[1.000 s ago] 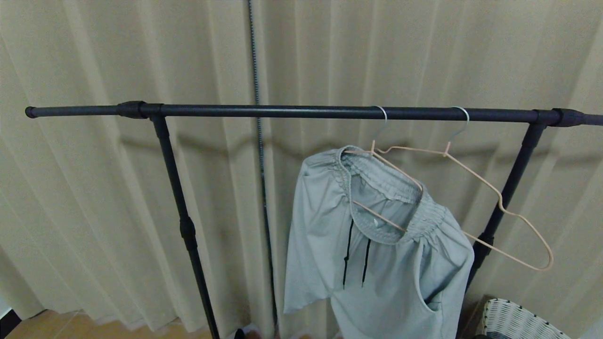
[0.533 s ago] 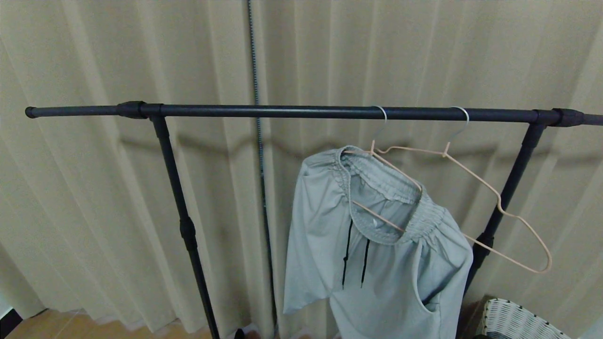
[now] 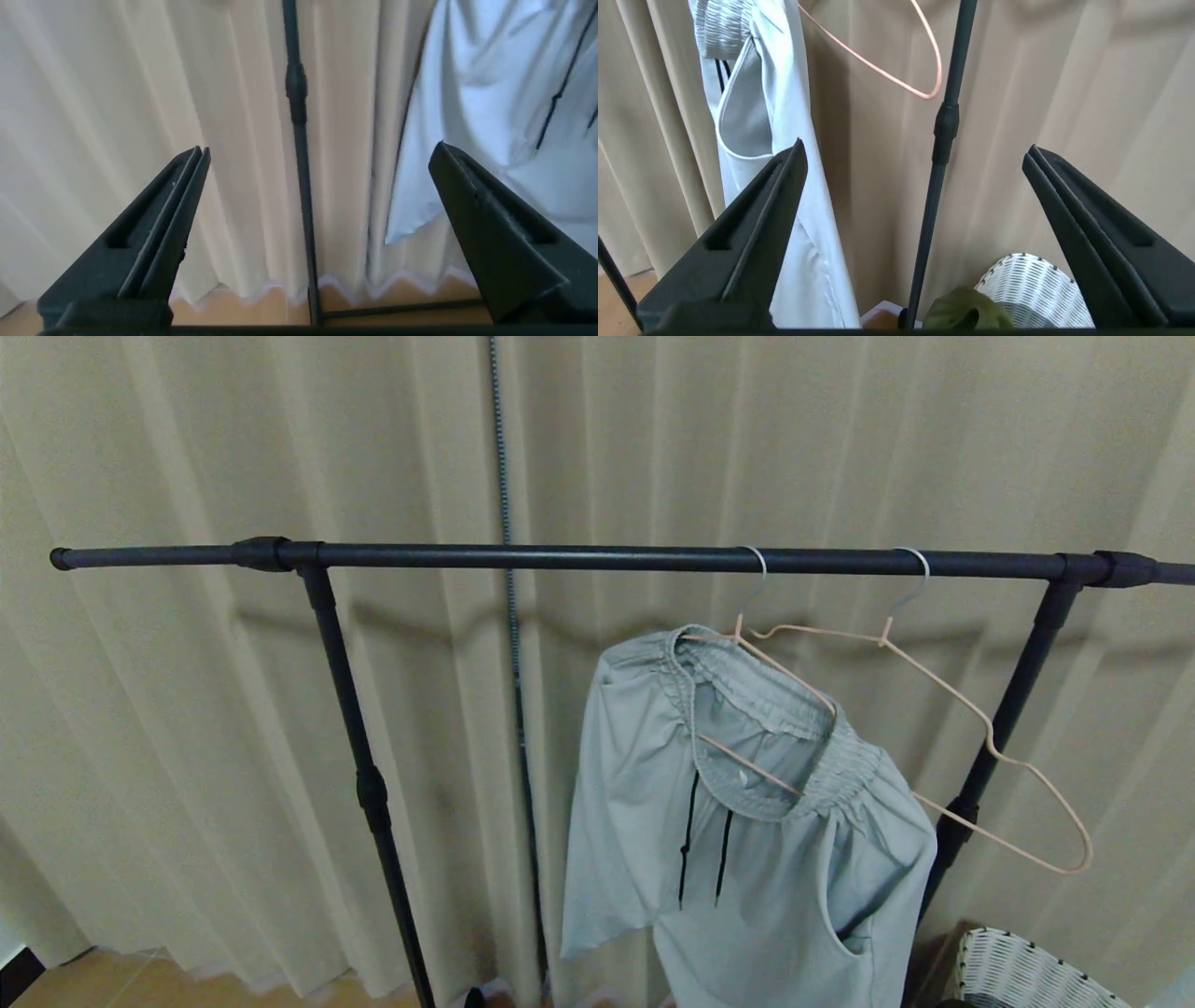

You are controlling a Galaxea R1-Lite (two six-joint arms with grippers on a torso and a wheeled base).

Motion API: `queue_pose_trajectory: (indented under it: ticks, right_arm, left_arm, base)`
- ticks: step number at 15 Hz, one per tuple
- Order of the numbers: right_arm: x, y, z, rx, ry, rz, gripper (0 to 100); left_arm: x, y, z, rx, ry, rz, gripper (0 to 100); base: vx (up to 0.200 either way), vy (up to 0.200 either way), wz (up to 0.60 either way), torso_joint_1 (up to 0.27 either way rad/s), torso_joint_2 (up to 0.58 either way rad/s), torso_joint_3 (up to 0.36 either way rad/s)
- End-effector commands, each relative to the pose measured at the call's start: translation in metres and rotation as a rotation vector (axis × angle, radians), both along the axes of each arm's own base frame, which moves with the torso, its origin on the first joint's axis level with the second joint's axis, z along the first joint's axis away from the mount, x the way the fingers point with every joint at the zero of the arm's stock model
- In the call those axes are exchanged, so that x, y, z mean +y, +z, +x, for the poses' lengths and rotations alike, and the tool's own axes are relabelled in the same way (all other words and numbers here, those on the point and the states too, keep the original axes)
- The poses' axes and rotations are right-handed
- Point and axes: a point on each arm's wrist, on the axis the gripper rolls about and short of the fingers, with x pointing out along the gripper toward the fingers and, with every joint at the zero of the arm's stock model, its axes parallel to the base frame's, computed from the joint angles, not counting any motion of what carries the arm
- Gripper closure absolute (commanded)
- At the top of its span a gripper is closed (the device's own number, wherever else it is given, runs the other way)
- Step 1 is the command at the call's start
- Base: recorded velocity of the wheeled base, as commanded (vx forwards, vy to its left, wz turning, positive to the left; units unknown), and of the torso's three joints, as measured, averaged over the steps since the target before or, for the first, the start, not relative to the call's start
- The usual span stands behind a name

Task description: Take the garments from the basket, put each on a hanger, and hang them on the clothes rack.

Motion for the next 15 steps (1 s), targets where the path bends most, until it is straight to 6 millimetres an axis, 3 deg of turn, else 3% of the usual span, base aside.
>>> queue_pose_trajectory:
  ticks: [1, 4, 15]
  right_arm:
    - [0.0000, -0.0005, 0.0000, 0.002, 0.002, -0.003, 0]
    - [0.0002, -0.0002, 0.0000, -0.001, 0.010, -0.003, 0]
    - [-0.0003, -0.0004, 0.0000, 0.001, -0.011, 0.011, 0]
  left_arm:
    - [-0.0005, -0.0001, 0.0002, 0.002, -0.021, 0.004, 0]
    - [-0.0019, -0.0001, 0.0000, 0.002, -0.084, 0.005, 0]
    - [-0.0014, 0.0006, 0.0000, -0.007, -0.059, 0.000, 0]
  base:
    - [0.000, 0.000, 0.00, 0.000, 0.00, 0.000]
    - [0.000, 0.000, 0.00, 0.000, 0.00, 0.000]
    - [0.000, 0.000, 0.00, 0.000, 0.00, 0.000]
